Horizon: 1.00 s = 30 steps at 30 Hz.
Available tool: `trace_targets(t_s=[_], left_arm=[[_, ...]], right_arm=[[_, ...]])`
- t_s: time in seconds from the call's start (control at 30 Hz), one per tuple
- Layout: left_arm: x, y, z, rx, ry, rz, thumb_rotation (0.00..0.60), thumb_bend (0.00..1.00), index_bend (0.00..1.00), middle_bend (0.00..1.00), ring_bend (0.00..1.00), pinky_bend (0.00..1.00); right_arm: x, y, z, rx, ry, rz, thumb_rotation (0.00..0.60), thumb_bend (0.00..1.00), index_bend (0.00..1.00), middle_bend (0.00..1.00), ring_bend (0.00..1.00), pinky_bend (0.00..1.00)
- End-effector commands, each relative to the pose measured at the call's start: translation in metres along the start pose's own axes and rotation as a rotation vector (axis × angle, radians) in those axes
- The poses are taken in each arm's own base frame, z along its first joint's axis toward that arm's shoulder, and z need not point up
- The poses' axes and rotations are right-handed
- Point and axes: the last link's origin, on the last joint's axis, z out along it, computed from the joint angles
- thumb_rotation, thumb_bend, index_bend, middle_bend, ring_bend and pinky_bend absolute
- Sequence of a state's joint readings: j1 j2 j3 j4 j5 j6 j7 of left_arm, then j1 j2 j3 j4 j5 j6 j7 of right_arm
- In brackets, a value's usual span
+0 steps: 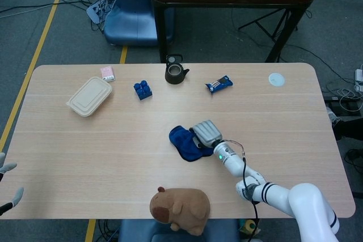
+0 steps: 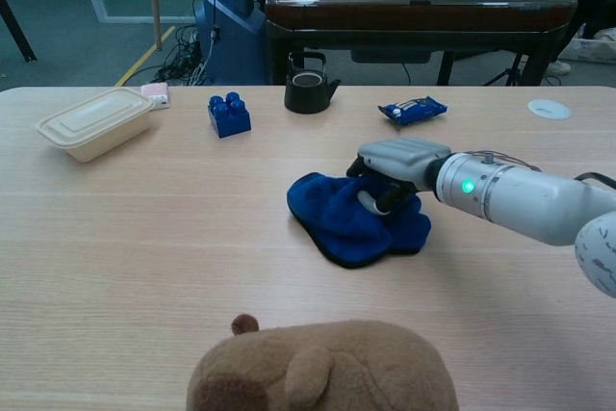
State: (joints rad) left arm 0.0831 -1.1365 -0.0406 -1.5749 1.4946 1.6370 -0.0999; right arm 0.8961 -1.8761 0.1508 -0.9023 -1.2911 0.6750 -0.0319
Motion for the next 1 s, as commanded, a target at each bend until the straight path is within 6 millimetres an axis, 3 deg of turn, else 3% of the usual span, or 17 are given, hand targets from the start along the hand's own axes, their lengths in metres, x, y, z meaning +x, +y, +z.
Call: trace_targets(t_s=[0.03, 0.23, 0.43, 0.77, 1.0], left_arm=[[0.0, 0.0, 0.0, 0.0, 0.0, 0.0, 0.6, 0.28, 0.26, 0.09, 0.06, 0.06], [0.001, -0.001, -0.002, 0.004, 0.002, 0.0, 0.6, 0.28, 0.26, 0.09, 0.06, 0.06], [0.001, -0.002, -0.002, 0.005, 0.002, -0.001, 0.6, 0.28, 0.26, 0.09, 0.06, 0.06], [0.0, -0.002, -0.003, 0.001, -0.002, -0.013, 0.6, 0.28, 0.26, 0.09, 0.06, 0.06], [0.002, -0.001, -0.003, -0.004, 0.003, -0.018, 0.6, 0.28, 0.26, 0.09, 0.06, 0.06]], right_arm=[[0.0, -0.017, -0.004, 0.06, -0.008, 0.0, 0.6, 0.66, 0.65, 0.63, 0.57, 0.71], [-0.003, -0.042, -0.007, 0.132, -0.023, -0.011, 0.6, 0.66, 0.65, 0.63, 0.57, 0.71], [-0.003, -0.043, -0.002, 0.117, -0.01, -0.076, 0.6, 0.66, 0.65, 0.64, 0.57, 0.71], [0.013, 0.005, 0.016, -0.067, 0.042, -0.169, 0.6, 0.66, 0.65, 0.64, 0.57, 0.71], [0.049, 0.049, 0.022, -0.232, 0.136, -0.184, 0.6, 0.66, 0.65, 0.65, 0.57, 0.71]])
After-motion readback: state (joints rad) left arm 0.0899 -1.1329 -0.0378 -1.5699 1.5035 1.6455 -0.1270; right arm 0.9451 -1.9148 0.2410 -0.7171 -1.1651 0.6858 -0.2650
